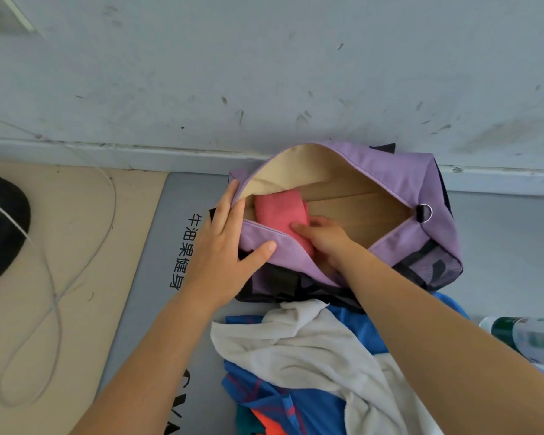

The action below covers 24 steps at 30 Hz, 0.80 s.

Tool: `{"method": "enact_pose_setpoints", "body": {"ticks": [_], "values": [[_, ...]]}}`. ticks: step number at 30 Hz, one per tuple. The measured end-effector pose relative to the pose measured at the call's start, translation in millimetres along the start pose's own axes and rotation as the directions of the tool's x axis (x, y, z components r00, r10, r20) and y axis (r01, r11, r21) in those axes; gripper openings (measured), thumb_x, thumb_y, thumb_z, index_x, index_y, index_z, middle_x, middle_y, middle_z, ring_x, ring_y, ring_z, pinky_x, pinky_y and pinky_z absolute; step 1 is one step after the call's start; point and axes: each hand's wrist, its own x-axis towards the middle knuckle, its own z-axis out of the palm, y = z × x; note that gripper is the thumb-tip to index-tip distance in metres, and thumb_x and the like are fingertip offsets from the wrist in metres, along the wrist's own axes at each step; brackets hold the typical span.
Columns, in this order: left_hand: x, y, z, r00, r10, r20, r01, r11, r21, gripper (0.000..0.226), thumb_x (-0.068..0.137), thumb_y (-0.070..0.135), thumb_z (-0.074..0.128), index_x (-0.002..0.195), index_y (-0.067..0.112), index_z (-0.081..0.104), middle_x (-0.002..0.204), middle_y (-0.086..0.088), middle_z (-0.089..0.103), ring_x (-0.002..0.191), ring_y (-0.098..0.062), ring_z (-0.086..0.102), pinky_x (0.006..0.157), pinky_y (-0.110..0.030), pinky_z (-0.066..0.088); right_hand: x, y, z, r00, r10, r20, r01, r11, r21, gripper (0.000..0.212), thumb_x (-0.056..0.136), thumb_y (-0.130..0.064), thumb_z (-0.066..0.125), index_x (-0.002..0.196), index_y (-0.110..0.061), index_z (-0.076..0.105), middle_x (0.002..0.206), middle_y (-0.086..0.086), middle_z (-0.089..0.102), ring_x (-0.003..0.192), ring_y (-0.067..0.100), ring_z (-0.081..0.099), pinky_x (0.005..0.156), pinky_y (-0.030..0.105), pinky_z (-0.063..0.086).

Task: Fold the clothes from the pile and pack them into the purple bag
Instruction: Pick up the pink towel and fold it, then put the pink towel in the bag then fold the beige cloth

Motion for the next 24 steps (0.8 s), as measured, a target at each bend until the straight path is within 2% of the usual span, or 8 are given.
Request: {"method": "enact_pose_setpoints", "body": {"ticks": [6,8,13,15,18,20,22,24], "values": [[-1.2,-5.3,0.2,1.000,0.027,-0.009,-0.026,0.999,0.030,0.089,0.086,0.058,0.054,0.156,0.022,0.014,0.163,0.017,0.000,0.131,-0.013,0.038,0.099,-0.034,0.040,2.7,-11.0,28.3,0.977,-0.044,0.210,0.012,0.988,0.152,0.036,0.090,-0.016,0.068,0.124,-0.009,0.057,0.117,0.015,0.067,0.092,0.025,0.068,0.077,0.033,0.058],[-2.4,-5.5,0.1,1.000,0.014,0.001,-0.014,0.999,0.034,0.088,0.086,0.058,0.053,0.156,0.023,0.014,0.163,0.018,-0.001,0.132,-0.013,0.035,0.100,-0.034,0.039,3.8,-12.5,32.5,0.985,-0.060,0.160,0.055,0.998,0.037,0.040,0.089,-0.021,0.070,0.126,-0.010,0.057,0.118,0.011,0.066,0.097,0.024,0.068,0.078,0.030,0.057],[-3.7,-2.4,-1.7,0.998,-0.025,0.057,0.020,0.997,0.077,0.081,0.088,0.064,0.045,0.154,0.021,0.024,0.163,0.018,-0.001,0.138,-0.019,0.034,0.105,-0.040,0.039,-18.7,-17.5,11.2,0.990,-0.066,0.121,0.065,0.998,0.011,0.049,0.089,-0.029,0.070,0.131,-0.009,0.054,0.116,0.009,0.066,0.101,0.023,0.067,0.086,0.034,0.057],[-4.0,7.3,-2.5,0.996,-0.056,0.069,0.044,0.984,0.170,0.073,0.093,0.061,0.045,0.152,0.020,0.032,0.164,0.013,0.003,0.146,-0.027,0.024,0.112,-0.052,0.030,-44.3,-21.8,-5.5,0.986,-0.128,0.105,0.126,0.992,0.025,0.044,0.089,-0.028,0.069,0.127,-0.010,0.056,0.116,0.011,0.066,0.103,0.025,0.067,0.090,0.036,0.055],[-6.8,45.3,-6.2,0.992,-0.101,-0.070,0.118,0.939,0.323,0.059,0.094,0.053,0.051,0.139,0.016,0.052,0.163,-0.005,0.019,0.149,-0.037,0.013,0.115,-0.061,0.015,-101.4,-21.7,-38.7,0.966,-0.250,0.059,0.236,0.955,0.182,0.021,0.091,-0.022,0.066,0.110,-0.012,0.062,0.104,0.014,0.071,0.096,0.026,0.071,0.077,0.028,0.056],[-12.4,82.7,-7.9,0.983,-0.031,-0.182,0.087,0.946,0.312,0.045,0.093,0.047,0.055,0.120,0.012,0.064,0.149,-0.016,0.041,0.140,-0.039,0.031,0.110,-0.057,0.023,-144.0,-10.5,-64.6,0.957,-0.290,0.003,0.279,0.923,0.266,0.011,0.092,-0.020,0.065,0.100,-0.012,0.065,0.090,0.012,0.074,0.081,0.024,0.073,0.066,0.023,0.055],[-23.6,118.5,-1.2,0.976,0.054,-0.210,-0.006,0.975,0.220,0.033,0.092,0.039,0.054,0.098,0.010,0.070,0.116,-0.014,0.062,0.111,-0.036,0.055,0.094,-0.049,0.041,-180.7,12.5,-89.1,0.962,-0.255,-0.093,0.270,0.934,0.232,0.005,0.091,-0.019,0.064,0.091,-0.014,0.065,0.078,0.009,0.073,0.068,0.022,0.070,0.060,0.025,0.055],[-43.1,147.2,13.3,0.999,-0.004,-0.036,0.006,0.999,0.053,0.028,0.093,0.035,0.051,0.085,0.013,0.067,0.090,-0.007,0.066,0.086,-0.033,0.060,0.078,-0.045,0.048,-208.2,50.7,-111.8,0.964,-0.159,-0.215,0.182,0.979,0.091,0.006,0.091,-0.016,0.062,0.086,-0.013,0.064,0.072,0.007,0.071,0.063,0.020,0.066,0.060,0.028,0.053]]}}
